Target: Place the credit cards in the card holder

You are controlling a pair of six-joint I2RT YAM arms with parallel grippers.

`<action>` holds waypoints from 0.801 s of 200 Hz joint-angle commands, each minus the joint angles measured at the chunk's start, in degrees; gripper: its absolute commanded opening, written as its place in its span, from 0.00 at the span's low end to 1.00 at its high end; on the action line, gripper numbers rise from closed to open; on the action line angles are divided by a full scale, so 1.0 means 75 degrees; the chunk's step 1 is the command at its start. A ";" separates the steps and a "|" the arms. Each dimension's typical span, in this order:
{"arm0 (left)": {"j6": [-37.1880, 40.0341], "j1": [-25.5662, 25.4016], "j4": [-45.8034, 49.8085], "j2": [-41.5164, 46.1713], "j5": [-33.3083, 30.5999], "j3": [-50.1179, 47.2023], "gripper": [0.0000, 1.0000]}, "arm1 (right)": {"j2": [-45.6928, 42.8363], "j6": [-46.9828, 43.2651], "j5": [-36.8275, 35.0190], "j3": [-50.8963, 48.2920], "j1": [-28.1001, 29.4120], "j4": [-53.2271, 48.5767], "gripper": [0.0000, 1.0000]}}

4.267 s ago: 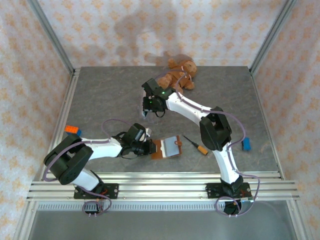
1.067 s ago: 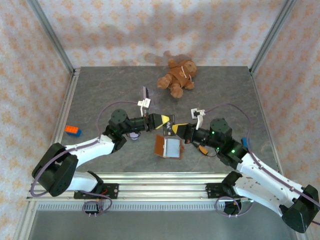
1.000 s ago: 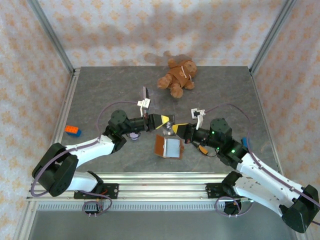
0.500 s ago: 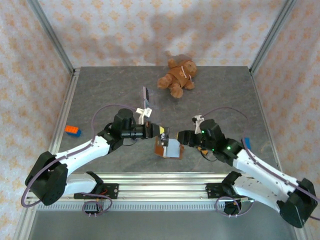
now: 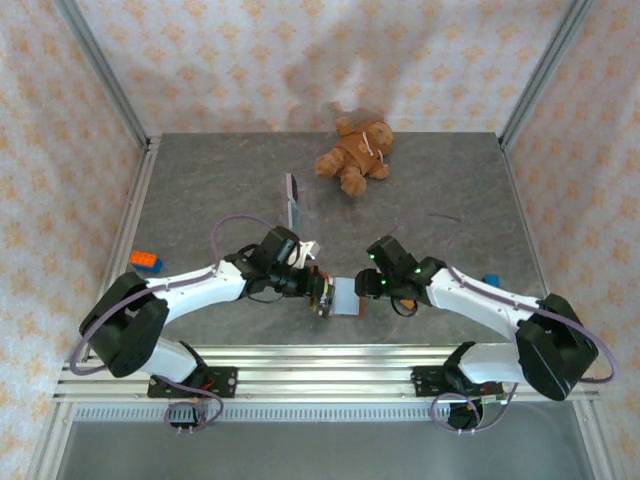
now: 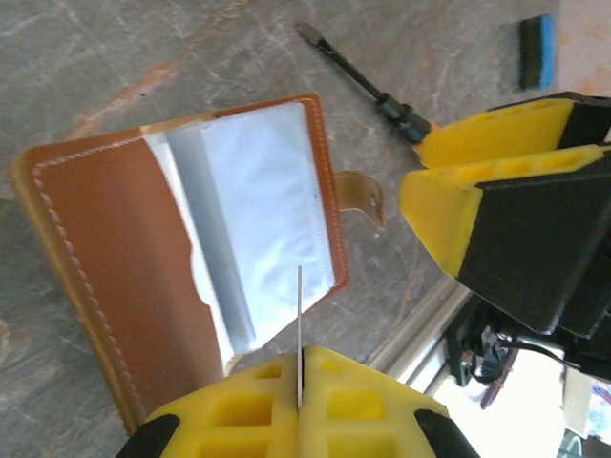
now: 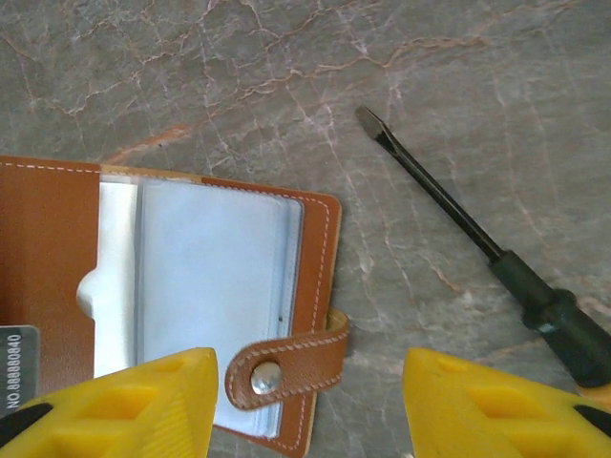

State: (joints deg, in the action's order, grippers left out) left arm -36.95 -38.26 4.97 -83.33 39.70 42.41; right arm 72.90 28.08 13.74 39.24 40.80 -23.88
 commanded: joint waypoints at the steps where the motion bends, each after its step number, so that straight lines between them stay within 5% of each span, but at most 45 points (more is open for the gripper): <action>1: 0.0180 -0.0066 0.0399 0.0001 -0.0468 0.0309 0.05 | 0.0158 0.0193 0.0171 0.0146 0.0102 0.0300 0.54; 43: -0.0024 -0.0067 0.0199 -0.0251 -0.0792 0.0275 0.06 | 0.0390 0.0268 -0.0004 0.0217 0.0244 0.0252 0.53; 102: -0.0283 -0.0067 -0.0587 -0.0691 -0.0660 0.0164 0.07 | 0.0311 0.0244 -0.0261 0.0087 0.0254 0.0239 0.10; 160: -0.0546 -0.0067 -0.1324 -0.1031 -0.0708 -0.0013 0.07 | 0.0460 0.0288 -0.0168 -0.0155 0.0254 0.0515 0.04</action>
State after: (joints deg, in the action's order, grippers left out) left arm -39.90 -38.26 -0.80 -89.95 35.48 43.27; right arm 76.34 30.00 13.72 39.33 42.46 -21.43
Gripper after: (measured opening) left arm 0.074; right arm 0.048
